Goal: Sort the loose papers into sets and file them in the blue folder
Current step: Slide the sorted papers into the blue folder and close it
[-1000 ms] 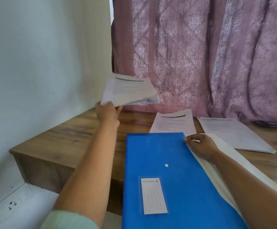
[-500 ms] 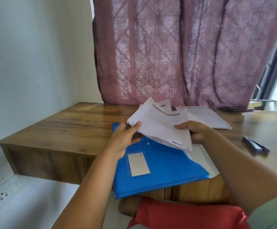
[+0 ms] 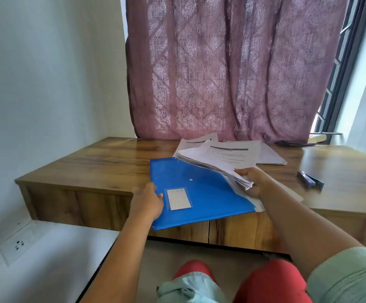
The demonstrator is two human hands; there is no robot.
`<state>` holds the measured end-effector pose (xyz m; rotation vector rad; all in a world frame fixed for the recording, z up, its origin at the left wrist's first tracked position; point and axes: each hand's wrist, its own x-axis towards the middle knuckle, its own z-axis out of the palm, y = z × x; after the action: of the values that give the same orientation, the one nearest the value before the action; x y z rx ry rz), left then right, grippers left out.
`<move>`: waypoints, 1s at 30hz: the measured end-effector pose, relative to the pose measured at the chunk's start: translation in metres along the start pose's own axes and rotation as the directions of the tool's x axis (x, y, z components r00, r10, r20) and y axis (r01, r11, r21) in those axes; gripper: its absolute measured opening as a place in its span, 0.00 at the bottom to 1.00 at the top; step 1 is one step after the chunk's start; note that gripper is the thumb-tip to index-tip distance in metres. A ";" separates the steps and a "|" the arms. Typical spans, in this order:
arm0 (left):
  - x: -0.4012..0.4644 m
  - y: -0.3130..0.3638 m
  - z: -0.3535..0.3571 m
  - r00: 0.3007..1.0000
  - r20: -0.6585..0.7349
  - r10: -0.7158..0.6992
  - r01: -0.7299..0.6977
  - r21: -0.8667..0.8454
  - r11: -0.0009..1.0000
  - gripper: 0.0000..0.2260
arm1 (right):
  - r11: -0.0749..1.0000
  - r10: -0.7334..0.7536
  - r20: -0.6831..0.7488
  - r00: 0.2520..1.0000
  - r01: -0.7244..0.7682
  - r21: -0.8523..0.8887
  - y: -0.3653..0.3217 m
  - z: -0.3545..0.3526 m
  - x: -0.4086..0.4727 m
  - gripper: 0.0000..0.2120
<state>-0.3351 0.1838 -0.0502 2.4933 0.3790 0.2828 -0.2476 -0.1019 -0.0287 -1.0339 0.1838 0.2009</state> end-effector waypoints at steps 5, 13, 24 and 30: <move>0.004 0.000 -0.004 0.981 0.190 -0.027 0.050 -0.115 0.992 0.25 | 1.000 0.003 -0.022 1.000 -0.003 0.001 0.000 -0.002 -0.001 0.25; 0.030 0.009 -0.041 0.993 0.114 0.010 0.021 -0.266 0.964 0.19 | 0.990 -0.020 -0.007 1.000 0.019 -0.137 -0.010 0.007 -0.001 0.21; 0.114 0.012 -0.078 0.983 0.010 0.185 -0.165 0.498 0.851 0.24 | 0.958 -0.068 -0.059 0.996 0.049 -0.283 -0.017 0.036 0.056 0.19; 0.109 0.046 -0.007 0.928 0.337 0.159 -0.302 0.430 0.851 0.37 | 0.994 -0.004 -0.050 0.999 -0.001 -0.112 0.010 0.028 0.074 0.23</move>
<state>-0.2253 0.1878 -0.0055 3.0173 0.0131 -0.1050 -0.1773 -0.0672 -0.0416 -1.1513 0.2193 0.1854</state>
